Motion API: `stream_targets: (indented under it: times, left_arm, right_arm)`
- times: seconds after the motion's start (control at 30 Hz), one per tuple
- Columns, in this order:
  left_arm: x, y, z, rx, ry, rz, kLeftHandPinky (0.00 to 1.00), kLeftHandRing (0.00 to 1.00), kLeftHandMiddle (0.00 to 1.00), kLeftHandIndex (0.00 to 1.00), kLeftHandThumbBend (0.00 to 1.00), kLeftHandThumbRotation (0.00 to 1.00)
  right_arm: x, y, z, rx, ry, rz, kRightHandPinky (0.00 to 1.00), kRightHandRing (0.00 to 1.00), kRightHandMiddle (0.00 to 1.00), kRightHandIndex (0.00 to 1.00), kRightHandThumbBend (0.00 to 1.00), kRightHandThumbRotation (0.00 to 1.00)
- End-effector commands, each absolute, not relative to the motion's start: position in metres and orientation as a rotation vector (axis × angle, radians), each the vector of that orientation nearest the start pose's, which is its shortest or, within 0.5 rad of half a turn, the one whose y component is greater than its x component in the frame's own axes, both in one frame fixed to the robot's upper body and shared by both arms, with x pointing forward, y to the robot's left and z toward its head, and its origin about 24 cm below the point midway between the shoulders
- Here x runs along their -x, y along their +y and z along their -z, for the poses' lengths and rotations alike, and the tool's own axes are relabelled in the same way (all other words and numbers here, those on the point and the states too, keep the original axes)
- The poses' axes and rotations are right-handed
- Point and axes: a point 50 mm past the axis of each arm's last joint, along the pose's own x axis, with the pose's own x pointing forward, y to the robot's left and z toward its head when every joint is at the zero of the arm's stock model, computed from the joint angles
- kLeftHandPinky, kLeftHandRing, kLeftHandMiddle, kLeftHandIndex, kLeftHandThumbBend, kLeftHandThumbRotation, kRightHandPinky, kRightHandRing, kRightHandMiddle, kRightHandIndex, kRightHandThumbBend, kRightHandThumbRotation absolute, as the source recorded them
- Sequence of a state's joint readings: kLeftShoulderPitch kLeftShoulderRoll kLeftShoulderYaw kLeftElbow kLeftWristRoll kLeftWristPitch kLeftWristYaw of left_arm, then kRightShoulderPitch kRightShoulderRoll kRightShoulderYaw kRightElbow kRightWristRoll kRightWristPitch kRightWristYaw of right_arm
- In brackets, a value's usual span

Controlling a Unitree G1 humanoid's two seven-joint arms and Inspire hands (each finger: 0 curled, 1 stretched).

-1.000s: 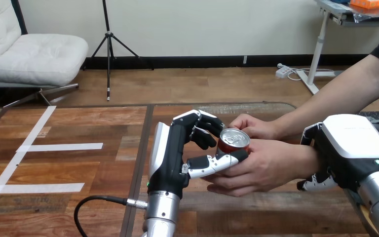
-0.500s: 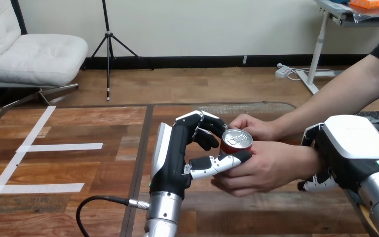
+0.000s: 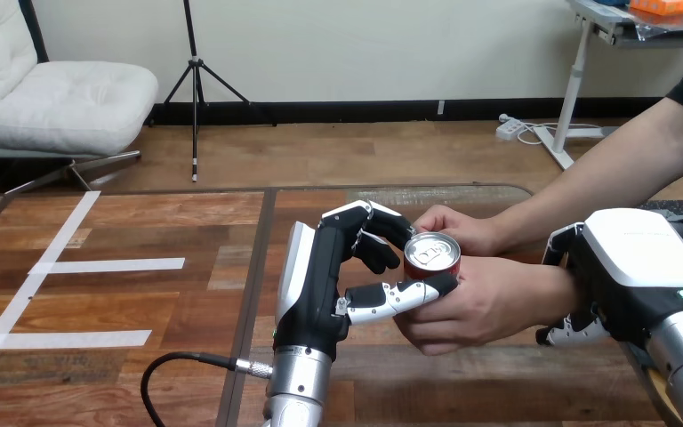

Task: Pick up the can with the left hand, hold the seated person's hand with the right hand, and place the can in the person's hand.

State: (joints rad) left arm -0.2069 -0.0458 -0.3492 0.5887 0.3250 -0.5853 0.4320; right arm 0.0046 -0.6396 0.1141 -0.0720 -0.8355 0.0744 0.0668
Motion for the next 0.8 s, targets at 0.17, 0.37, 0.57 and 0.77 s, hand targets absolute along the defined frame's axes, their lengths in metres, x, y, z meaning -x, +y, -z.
stream_targets:
  times: [0.17, 0.37, 0.57, 0.77]
  left_arm:
    - [-0.2646, 0.0234, -0.0548, -0.072, -0.433, 0.127, 0.39, 0.41, 0.44, 0.46, 0.5, 0.0]
    - [-0.2651, 0.0238, -0.0552, -0.075, -0.439, 0.122, 0.38, 0.41, 0.44, 0.46, 0.51, 0.0]
    - [-0.2653, 0.0242, -0.0554, -0.079, -0.445, 0.118, 0.36, 0.4, 0.43, 0.46, 0.52, 0.0]
    - [-0.2654, 0.0241, -0.0546, -0.096, -0.446, 0.123, 0.38, 0.44, 0.48, 0.49, 0.55, 0.0]
  right_arm:
    - [-0.2584, -0.2458, -0.0873, 1.486, 0.005, -0.061, 0.26, 0.33, 0.41, 0.46, 0.87, 0.0]
    - [-0.2591, -0.2457, -0.0873, 1.488, 0.011, -0.06, 0.28, 0.34, 0.42, 0.46, 0.87, 0.0]
    - [-0.2592, -0.2458, -0.0869, 1.481, 0.014, -0.058, 0.27, 0.34, 0.41, 0.46, 0.89, 0.0]
    - [-0.2589, -0.2465, -0.0872, 1.476, 0.002, -0.057, 0.25, 0.32, 0.4, 0.46, 0.9, 0.0]
